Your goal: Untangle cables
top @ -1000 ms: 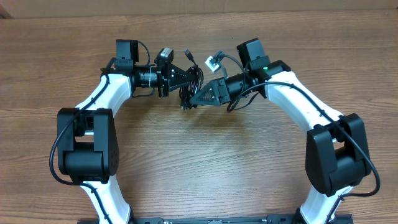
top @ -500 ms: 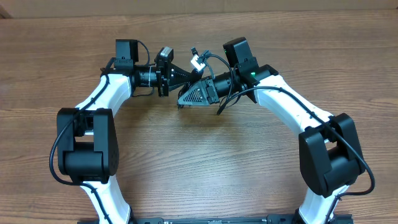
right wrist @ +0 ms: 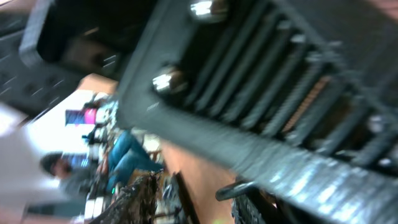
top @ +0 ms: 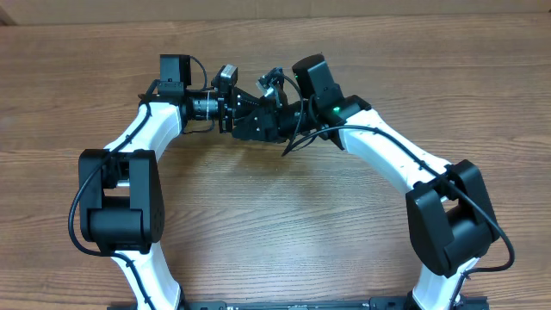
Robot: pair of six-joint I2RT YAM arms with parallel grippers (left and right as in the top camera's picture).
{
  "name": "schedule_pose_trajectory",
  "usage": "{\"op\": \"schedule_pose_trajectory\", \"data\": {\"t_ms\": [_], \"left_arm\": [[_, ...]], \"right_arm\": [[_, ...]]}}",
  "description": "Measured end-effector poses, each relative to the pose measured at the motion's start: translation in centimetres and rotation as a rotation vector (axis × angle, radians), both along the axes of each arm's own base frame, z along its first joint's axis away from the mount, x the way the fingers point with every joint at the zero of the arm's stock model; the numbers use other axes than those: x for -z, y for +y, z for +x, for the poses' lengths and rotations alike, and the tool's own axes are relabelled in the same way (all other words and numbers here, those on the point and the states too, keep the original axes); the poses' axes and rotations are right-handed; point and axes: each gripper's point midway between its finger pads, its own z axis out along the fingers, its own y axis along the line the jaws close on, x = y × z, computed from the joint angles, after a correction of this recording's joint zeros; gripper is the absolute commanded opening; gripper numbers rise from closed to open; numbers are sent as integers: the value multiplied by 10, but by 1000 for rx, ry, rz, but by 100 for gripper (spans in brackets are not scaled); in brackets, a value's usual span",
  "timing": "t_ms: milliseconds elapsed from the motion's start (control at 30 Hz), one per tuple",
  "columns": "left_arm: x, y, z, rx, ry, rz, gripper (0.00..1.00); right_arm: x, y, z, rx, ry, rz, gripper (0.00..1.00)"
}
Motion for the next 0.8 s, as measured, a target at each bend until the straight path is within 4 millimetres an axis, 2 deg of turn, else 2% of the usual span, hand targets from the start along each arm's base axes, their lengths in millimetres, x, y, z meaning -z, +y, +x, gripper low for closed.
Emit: {"op": "schedule_pose_trajectory", "data": {"t_ms": [67, 167, 300, 333, 400, 600, 800], "left_arm": [[1, 0, 1, -6, -2, 8, 4], [3, 1, 4, -17, -9, 20, 4], [4, 3, 5, -24, -9, 24, 4], [3, 3, 5, -24, -10, 24, 4], [3, 3, 5, -22, -10, 22, 4], [3, 3, 5, -24, -9, 24, 4], [6, 9, 9, -49, -9, 41, 4]], "right_arm": [[6, 1, 5, 57, 21, -42, 36], [14, 1, 12, 133, 45, -91, 25], [23, -4, 20, 216, 71, -143, 20], [24, -5, 22, 230, 74, -154, 11], [31, -11, 24, 269, 89, -193, 4], [40, -20, 22, 272, 97, -238, 4], [48, -41, 21, 232, 101, -269, 4]]}}
